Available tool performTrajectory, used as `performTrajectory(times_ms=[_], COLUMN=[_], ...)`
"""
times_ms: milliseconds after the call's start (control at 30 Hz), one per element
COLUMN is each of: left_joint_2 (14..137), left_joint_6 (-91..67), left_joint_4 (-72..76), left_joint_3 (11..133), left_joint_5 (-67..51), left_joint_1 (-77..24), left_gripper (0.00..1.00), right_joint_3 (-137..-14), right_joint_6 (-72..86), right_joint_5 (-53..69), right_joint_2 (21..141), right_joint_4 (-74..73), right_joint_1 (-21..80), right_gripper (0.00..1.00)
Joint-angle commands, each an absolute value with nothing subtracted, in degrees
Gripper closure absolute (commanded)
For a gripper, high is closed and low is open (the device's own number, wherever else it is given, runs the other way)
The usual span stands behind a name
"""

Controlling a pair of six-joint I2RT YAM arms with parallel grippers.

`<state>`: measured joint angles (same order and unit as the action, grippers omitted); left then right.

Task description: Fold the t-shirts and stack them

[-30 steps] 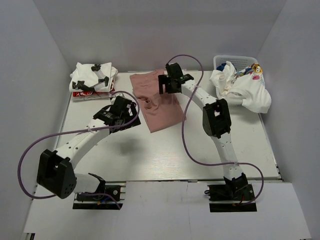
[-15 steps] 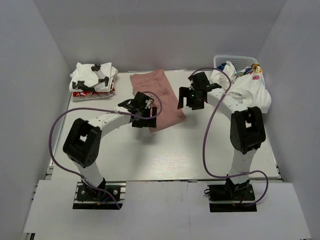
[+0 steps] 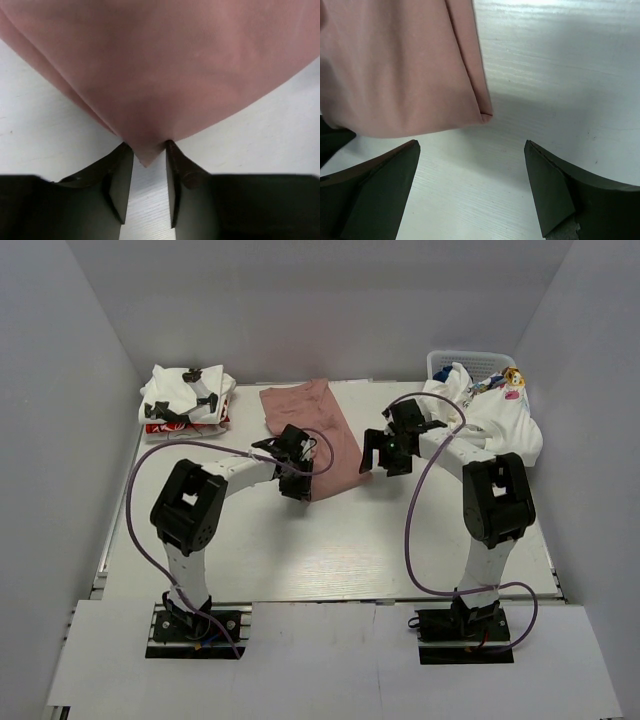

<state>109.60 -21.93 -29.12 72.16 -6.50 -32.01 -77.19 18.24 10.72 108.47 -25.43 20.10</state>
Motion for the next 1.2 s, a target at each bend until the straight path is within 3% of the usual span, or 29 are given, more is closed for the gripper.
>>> performTrajectory(times_ms=[0, 100, 167, 333, 367, 433, 567, 700, 967, 1167], left_joint_2=[110.92, 112.32, 111.62, 108.54, 107.67, 106.88, 103.28, 97.84, 75.61, 64.78], left_joint_6=[-21.45, -21.45, -22.14, -22.68, -23.20, -23.20, -23.81, -24.52, -30.40, -34.80], left_joint_4=[-28.83, -29.36, -29.36, -28.30, -28.30, -28.30, -26.90, -27.42, -30.49, -34.45], left_joint_3=[74.79, 75.41, 74.88, 71.55, 71.54, 70.93, 68.21, 63.65, 50.38, 51.05], left_joint_5=[-6.94, -6.94, -6.94, -6.94, -6.94, -7.64, -9.22, -10.37, -18.90, -21.53], left_joint_1=[-32.08, -32.08, -32.08, -32.08, -32.08, -32.08, -32.08, -34.27, -40.16, -42.80], left_gripper=[0.62, 0.84, 1.00, 1.00, 1.00, 1.00, 1.00, 1.00, 1.00, 1.00], right_joint_3=[-75.33, -75.49, -75.76, -75.67, -75.15, -72.79, -70.14, -65.94, -45.73, -47.28], right_joint_6=[17.84, 17.49, 17.49, 18.90, 19.07, 19.25, 19.16, 18.89, 23.47, 25.05], right_joint_5=[12.13, 12.74, 13.09, 15.46, 16.16, 17.22, 18.98, 18.72, 11.69, 11.16], right_joint_2=[107.49, 108.72, 109.51, 112.94, 113.11, 112.15, 109.96, 105.13, 74.82, 58.73], right_joint_4=[-23.30, -22.94, -21.37, -18.81, -18.81, -17.58, -15.21, -15.91, -21.43, -30.57], right_joint_1=[19.86, 19.95, 20.21, 20.22, 20.21, 20.39, 20.13, 20.65, 23.20, 25.84], right_gripper=[0.10, 0.10, 0.19, 0.52, 0.65, 0.72, 1.00, 1.00, 1.00, 1.00])
